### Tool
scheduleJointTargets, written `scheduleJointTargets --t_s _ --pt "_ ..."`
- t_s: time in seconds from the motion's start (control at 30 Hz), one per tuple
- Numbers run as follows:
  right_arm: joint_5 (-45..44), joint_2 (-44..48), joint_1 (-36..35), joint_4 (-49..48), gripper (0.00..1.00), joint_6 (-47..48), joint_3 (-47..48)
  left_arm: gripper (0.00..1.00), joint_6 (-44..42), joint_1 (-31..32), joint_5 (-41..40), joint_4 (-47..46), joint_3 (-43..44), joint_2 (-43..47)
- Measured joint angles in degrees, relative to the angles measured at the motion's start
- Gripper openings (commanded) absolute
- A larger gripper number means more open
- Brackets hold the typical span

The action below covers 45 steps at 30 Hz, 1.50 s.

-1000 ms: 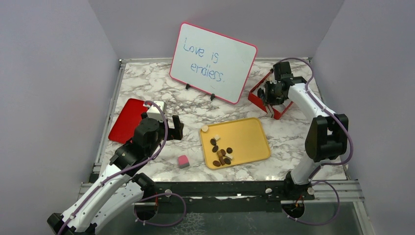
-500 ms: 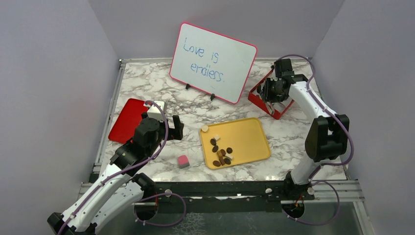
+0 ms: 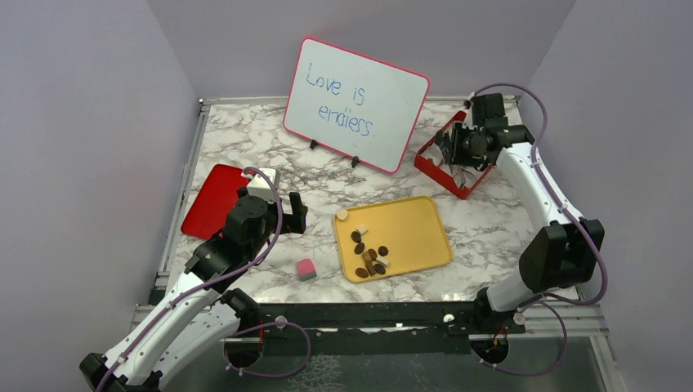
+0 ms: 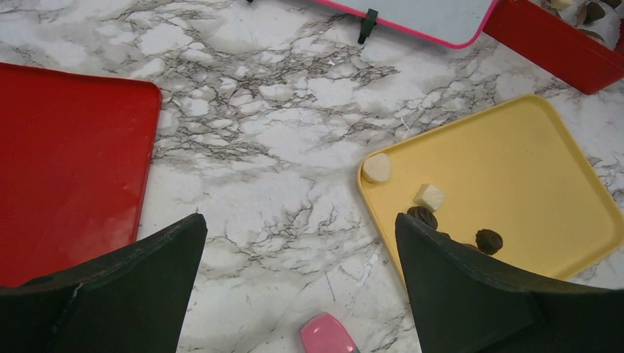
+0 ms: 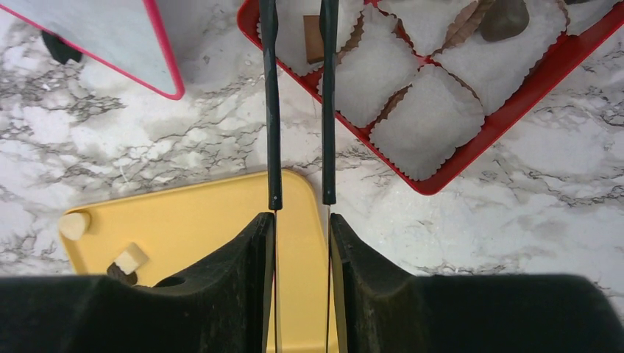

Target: Pack the chocolate

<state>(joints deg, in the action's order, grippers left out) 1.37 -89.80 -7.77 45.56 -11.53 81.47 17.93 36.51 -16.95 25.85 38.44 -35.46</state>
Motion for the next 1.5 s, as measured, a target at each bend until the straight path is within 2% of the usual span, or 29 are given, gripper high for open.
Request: scheduleJointTargets --t_s 0.4,0.8,1.07,1.5 --pt "4.20 9.51 -3.04 0.68 0.33 -0.68 -3.87 0.99 -0.02 0.00 0.02 0.00 0.00 -0.33" --pt "3.91 14.62 -19.34 0.76 0.33 -4.09 -12.55 0.99 -0.02 0.00 0.02 0.00 -0.02 0.17" --pt "2.47 17.18 -26.88 0.79 0.33 -5.92 -17.79 0.99 -0.02 0.00 0.00 0.00 -0.42 0.74" --pt "-4.46 15.98 -41.42 2.64 0.36 -10.97 -19.93 0.99 -0.02 0.00 -0.04 0.00 -0.42 0.81"
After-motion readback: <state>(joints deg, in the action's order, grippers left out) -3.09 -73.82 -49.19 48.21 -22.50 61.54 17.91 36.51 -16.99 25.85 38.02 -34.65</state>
